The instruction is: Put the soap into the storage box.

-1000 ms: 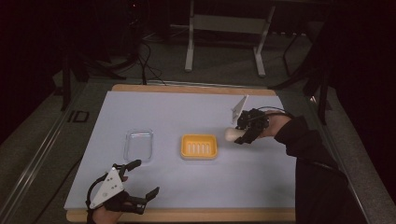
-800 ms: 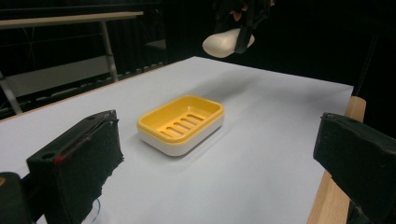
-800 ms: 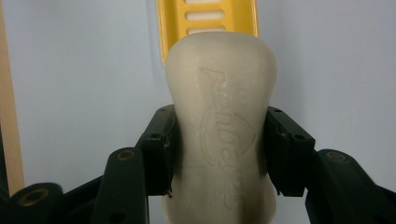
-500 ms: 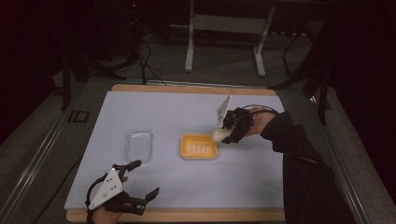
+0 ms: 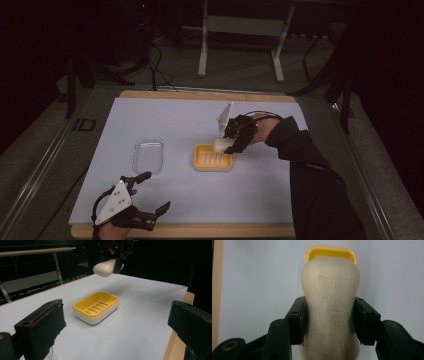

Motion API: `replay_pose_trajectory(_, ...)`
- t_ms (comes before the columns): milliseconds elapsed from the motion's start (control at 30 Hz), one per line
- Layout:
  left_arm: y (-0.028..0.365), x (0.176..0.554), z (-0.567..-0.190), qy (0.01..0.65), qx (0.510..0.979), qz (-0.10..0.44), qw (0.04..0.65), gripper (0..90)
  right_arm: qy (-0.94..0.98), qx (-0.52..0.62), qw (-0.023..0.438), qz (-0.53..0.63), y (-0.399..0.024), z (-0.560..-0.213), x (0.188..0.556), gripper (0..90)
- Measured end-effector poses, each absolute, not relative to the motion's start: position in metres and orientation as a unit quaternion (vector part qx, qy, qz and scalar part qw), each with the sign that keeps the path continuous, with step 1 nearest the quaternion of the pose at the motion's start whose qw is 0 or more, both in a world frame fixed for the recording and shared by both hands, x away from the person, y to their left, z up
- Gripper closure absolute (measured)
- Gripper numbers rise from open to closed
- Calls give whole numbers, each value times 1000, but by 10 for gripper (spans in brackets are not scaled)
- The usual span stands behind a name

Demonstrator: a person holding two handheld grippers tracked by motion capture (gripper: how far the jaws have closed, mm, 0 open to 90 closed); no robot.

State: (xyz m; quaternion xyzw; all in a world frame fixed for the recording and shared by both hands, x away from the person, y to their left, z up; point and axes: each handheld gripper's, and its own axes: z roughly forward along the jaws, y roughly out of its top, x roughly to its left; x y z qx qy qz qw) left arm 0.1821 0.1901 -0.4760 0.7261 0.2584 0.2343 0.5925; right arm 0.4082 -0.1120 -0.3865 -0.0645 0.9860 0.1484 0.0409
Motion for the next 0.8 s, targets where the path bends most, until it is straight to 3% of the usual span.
replay_pose_trajectory(500,192,181,-476,261,723,236,594,11,969,-82,49,229,-96,-375,413,495)
replay_pose_trajectory(800,194,180,-476,262,723,238,593,11,962,-67,34,263,-95,-392,419,495)
